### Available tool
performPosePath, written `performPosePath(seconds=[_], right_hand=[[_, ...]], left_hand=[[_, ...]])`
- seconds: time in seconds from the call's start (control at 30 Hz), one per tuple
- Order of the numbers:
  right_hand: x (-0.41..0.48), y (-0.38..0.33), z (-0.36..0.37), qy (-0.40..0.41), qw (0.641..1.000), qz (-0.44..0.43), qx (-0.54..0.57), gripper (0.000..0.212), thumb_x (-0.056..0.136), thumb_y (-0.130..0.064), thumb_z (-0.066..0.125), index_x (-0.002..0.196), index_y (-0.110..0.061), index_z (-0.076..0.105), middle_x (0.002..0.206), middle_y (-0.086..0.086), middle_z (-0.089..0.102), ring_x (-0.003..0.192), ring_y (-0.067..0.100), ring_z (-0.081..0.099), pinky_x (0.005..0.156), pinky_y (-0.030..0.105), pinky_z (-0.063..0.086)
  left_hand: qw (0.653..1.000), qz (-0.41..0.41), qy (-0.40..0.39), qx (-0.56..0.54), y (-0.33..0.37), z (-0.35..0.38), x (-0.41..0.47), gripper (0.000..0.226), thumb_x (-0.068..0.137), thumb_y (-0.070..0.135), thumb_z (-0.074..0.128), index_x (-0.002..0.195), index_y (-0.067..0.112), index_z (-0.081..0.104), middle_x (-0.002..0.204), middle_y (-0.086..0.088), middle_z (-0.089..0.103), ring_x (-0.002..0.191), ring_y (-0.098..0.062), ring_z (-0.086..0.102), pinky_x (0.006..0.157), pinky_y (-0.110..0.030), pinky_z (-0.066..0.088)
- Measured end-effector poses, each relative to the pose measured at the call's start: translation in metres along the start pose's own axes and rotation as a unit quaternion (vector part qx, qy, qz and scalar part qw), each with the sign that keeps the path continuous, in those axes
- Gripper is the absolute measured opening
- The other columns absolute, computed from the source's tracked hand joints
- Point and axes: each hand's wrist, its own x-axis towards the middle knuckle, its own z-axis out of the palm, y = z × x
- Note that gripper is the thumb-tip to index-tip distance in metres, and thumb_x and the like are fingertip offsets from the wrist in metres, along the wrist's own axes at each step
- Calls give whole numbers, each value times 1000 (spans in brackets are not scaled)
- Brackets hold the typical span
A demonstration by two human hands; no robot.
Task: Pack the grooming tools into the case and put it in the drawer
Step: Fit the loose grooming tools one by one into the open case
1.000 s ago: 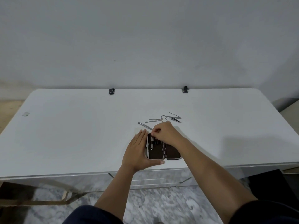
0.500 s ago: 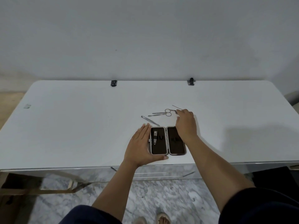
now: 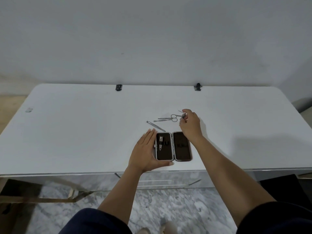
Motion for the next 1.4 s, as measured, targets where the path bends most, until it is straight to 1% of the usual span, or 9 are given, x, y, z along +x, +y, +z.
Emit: performPosePath(seconds=[0.1,0.23,0.33,0.47,0.63,0.8,0.97,1.2,1.4], right_hand=[[-4,-9,-1,-11,997,15,81,19,86,-3,54,104,-5,60,94,11,57,82,31,67,82,39,56],[-13,-15,1,-59,991,16,117,14,82,-5,65,95,-3,62,91,7,60,71,22,66,81,39,58],[-18,-16,5,-93,992,15,78,15,77,-12,70,90,-13,61,79,4,64,78,28,69,80,39,57],[-24,-16,9,-124,990,14,65,18,74,-11,74,87,-11,62,64,4,64,70,29,70,76,40,58],[-25,-15,11,-140,989,16,40,13,78,-11,72,86,-3,65,65,10,63,50,12,63,63,21,51],[-23,-14,13,-153,988,-14,-22,14,77,-13,72,82,-2,66,67,11,63,61,20,61,68,30,50],[-18,-17,14,-156,983,-46,-86,15,75,-13,74,84,-2,69,87,16,68,82,25,62,78,31,49],[-24,-15,13,-190,976,-39,-96,22,71,-13,78,89,-10,65,79,4,58,70,17,55,60,21,44],[-28,-14,11,-232,967,-48,-94,15,73,-9,76,87,-7,71,78,5,61,62,7,54,74,23,48]], left_hand=[[1000,1,5,-2,0,0,-1,129,50,89,52,147,14,13,156,2,12,143,-7,3,116,-26,2],[1000,5,5,-1,0,1,-1,131,49,90,51,147,12,13,156,0,13,143,-8,4,118,-29,4],[1000,2,4,1,0,1,-1,131,49,90,51,148,13,13,156,0,12,143,-9,4,118,-29,4],[1000,2,4,2,-1,2,-1,130,49,90,50,148,13,14,156,0,13,143,-9,4,118,-31,6],[1000,1,7,5,-3,5,0,130,50,90,52,147,12,15,156,-1,15,143,-9,6,118,-29,6],[1000,4,7,1,-4,5,0,130,49,90,51,148,13,13,156,1,13,143,-8,4,117,-28,4],[1000,5,7,-8,-4,4,0,130,50,88,56,148,14,13,156,2,12,143,-7,3,116,-24,1],[1000,1,3,-9,-5,5,-1,131,49,89,54,148,14,11,157,3,12,143,-6,3,117,-27,3],[1000,4,0,-3,-5,6,1,132,49,92,49,148,13,10,157,1,12,143,-7,2,118,-29,4]])
